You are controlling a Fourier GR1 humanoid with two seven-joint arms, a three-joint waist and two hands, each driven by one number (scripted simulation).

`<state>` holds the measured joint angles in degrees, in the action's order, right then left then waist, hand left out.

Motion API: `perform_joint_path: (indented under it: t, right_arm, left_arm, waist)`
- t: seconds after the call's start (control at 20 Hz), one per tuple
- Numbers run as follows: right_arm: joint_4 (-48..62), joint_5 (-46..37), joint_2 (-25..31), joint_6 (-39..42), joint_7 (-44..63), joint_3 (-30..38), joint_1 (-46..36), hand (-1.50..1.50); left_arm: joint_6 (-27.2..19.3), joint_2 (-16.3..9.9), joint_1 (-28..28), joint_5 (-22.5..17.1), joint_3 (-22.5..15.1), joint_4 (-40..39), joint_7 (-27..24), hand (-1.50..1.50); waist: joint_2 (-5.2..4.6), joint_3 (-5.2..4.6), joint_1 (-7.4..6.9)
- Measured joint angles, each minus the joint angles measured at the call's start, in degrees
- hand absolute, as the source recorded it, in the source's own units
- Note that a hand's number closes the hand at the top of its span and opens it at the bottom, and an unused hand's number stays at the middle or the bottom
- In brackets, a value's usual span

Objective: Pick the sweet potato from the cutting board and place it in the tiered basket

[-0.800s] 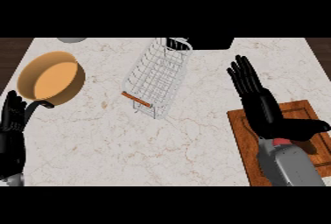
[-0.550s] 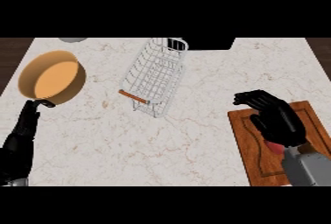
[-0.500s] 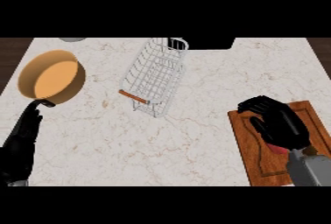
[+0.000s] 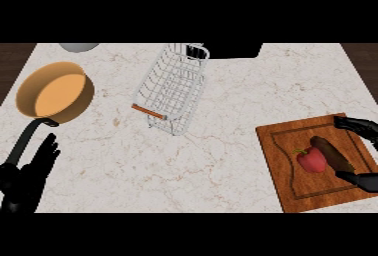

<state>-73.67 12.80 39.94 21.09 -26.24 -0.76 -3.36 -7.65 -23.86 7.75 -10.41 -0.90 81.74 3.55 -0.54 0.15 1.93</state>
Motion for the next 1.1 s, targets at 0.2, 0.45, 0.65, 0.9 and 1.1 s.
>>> perform_joint_path:
  t: [0.2, 0.45, 0.65, 0.9, 1.1]
  right_arm:
    - [0.89, -14.05, 8.38, -6.19, -1.63, -1.29, 0.64, -1.50]
    - [1.69, -24.28, 14.36, -5.44, -0.13, -5.76, 0.49, -1.50]
    - [-0.38, -29.20, 14.04, -2.52, 4.76, -9.64, -2.39, -1.50]
    - [-3.36, -31.69, 11.38, 2.42, 12.93, -10.37, -5.87, -1.50]
    - [-5.89, -32.42, 11.51, 8.05, 19.18, -10.60, -6.95, -1.50]
  left_arm:
    - [1.69, -0.44, -0.55, -0.53, -0.26, -0.82, 0.51, 0.00]
    - [3.65, -1.34, -2.89, -1.39, 0.17, -1.89, 2.60, 0.00]
    - [4.12, -0.91, -3.67, -1.11, 0.28, -2.20, 3.43, 0.00]
    - [5.60, -0.96, -3.58, -0.95, 1.73, -1.94, 4.10, 0.00]
    - [6.52, -0.89, -3.33, -0.68, 2.49, -2.01, 4.15, 0.00]
  waist:
    - [0.14, -0.14, -0.90]
    - [0.29, -0.17, -1.89]
    - [0.41, -0.18, -2.28]
    - [0.54, -0.19, -2.24]
    - [0.58, -0.18, -2.11]
